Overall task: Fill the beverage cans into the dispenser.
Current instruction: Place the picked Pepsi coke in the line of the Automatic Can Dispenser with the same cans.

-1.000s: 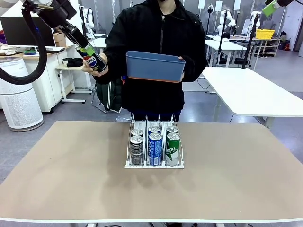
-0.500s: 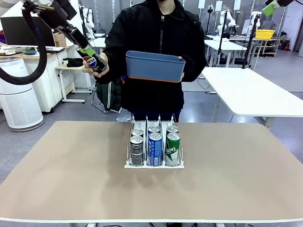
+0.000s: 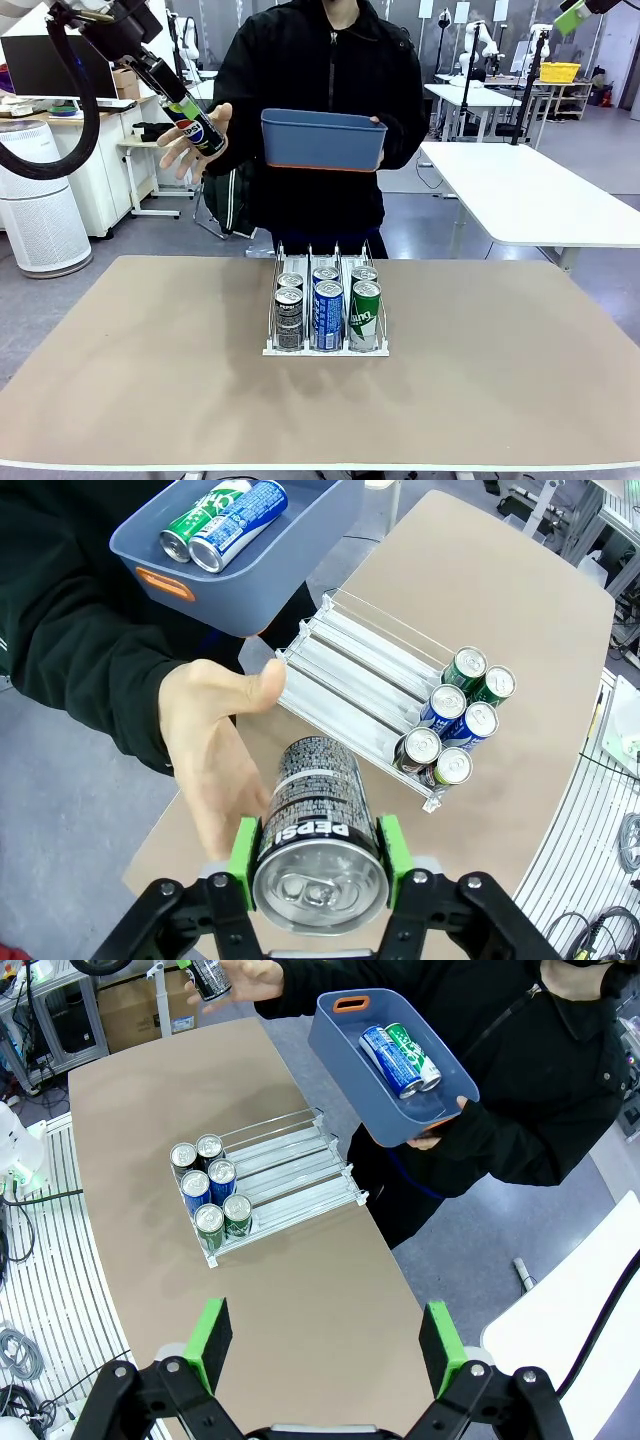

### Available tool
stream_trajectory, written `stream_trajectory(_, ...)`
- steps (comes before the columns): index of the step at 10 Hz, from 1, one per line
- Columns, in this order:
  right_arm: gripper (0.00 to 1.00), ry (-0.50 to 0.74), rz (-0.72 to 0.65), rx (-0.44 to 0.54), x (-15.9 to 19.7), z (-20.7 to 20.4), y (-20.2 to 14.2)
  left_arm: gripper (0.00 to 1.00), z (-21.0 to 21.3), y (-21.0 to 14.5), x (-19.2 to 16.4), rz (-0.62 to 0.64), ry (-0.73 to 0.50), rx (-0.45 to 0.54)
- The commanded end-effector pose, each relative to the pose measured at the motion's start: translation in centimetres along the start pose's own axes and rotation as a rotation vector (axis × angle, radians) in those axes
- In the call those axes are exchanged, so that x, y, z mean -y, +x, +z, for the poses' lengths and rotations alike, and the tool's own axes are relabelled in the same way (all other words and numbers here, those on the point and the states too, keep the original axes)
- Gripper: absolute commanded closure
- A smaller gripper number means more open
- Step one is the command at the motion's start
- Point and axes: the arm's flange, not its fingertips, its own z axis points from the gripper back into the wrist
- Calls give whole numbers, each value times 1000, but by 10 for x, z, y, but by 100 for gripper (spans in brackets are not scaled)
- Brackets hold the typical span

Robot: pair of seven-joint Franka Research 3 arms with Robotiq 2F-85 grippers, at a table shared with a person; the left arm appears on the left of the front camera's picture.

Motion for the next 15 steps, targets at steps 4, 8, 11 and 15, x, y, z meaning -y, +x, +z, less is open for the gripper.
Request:
stream_trajectory(4, 0, 1, 0, 0, -1, 0, 0, 100, 2, -1, -2, -9, 0, 11)
stream_trajectory(8, 0, 1, 0, 0, -1, 0, 0, 100, 2, -1, -2, -9, 0, 11)
stream_trajectory(11, 0, 1, 0, 0, -1, 0, 0, 42, 1, 3, 6, 22, -2, -32)
stream_trajectory(15, 0, 1, 0, 0, -1, 0, 0, 42, -7, 11, 84, 22, 72, -98)
